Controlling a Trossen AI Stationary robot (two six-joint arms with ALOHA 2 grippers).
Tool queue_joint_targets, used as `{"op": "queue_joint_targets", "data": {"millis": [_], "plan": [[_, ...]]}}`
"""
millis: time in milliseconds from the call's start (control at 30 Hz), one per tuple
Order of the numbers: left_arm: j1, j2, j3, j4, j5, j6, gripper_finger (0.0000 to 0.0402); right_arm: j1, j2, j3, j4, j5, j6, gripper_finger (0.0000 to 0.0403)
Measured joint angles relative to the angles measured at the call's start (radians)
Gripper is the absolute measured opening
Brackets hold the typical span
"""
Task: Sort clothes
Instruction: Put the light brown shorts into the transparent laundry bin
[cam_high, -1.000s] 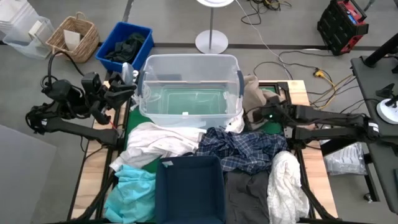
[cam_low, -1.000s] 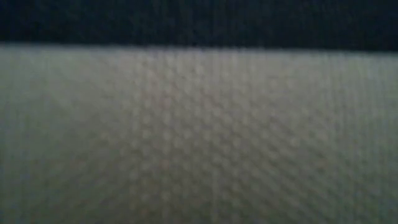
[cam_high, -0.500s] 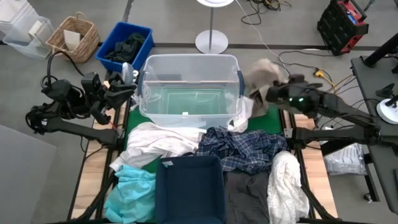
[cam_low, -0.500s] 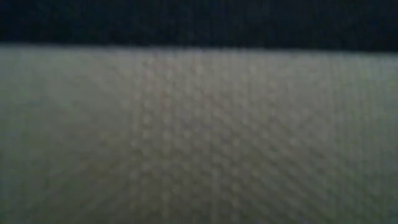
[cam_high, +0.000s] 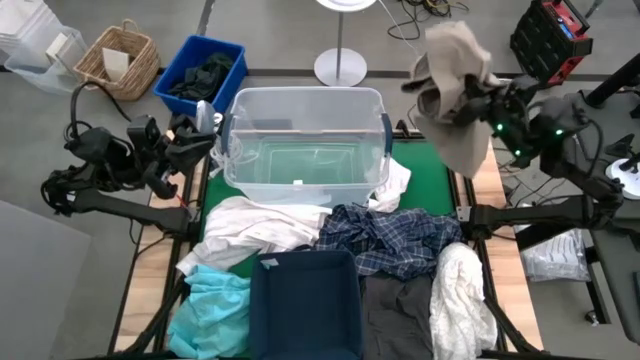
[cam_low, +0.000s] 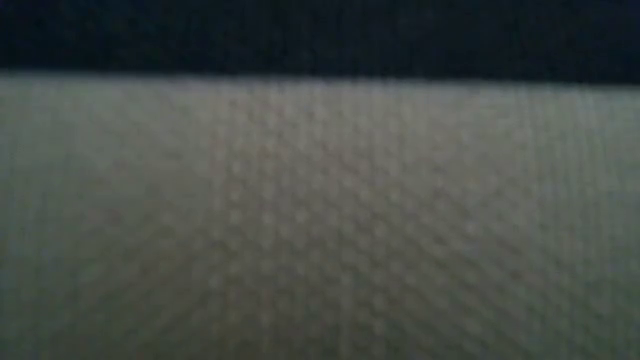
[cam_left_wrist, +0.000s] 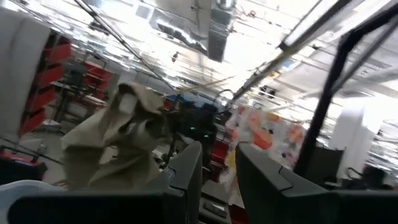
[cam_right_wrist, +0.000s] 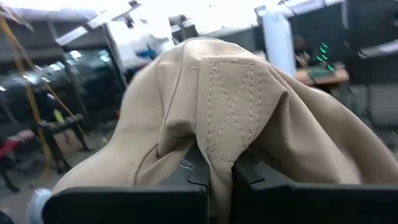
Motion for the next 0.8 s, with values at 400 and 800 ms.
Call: {"op": "queue_joint_targets", "data": {"millis": [400, 800], "plan": [[0.000, -0.006, 0.000, 0.020, -0.099, 0.030, 0.0078, 0.000, 0.193, 0.231, 0.147, -0.218, -0.050, 0.0011], [0.000, -0.008, 0.000, 0.046, -0.118, 0.055, 0.0078, -0.002, 0.486, 0.571, 0.235, -0.378, -0.184, 0.0012]]}}
